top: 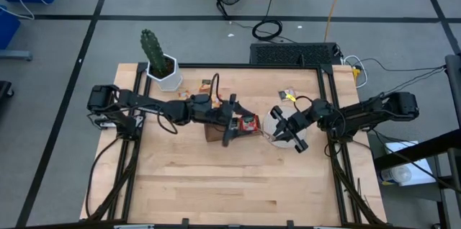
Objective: Pick & Place Tea
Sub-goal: Put the brown tea bag into the middle section of the wooden organizer
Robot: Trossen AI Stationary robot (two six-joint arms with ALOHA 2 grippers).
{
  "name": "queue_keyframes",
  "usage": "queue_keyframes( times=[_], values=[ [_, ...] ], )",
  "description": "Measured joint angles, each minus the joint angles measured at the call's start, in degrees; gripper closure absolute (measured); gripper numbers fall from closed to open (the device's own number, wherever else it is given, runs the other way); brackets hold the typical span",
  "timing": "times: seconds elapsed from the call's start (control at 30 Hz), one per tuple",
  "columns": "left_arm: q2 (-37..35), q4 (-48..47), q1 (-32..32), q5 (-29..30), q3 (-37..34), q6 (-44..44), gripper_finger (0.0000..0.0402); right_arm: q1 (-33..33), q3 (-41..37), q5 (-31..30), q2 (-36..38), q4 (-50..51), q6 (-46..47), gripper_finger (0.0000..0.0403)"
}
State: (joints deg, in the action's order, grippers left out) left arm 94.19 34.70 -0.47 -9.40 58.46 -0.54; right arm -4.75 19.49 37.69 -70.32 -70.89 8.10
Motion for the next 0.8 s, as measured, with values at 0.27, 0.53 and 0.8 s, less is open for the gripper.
queue_keyframes(
  times=[0.27,0.53,0.8],
  values=[
    [4.31,9.46,-1.22,-3.00,0.00,0.66,0.0092,0.00,0.00,-0.09,0.00,-0.46,0.11,0.0403],
    [6.26,13.22,-0.74,-4.20,0.01,-1.07,0.0092,0.00,0.00,-0.09,0.00,-0.50,0.00,0.0403],
    [7.02,14.82,-0.74,-5.66,1.36,-1.29,0.0092,0.00,0.02,-0.11,0.00,-0.90,-0.37,0.0403]
  ],
)
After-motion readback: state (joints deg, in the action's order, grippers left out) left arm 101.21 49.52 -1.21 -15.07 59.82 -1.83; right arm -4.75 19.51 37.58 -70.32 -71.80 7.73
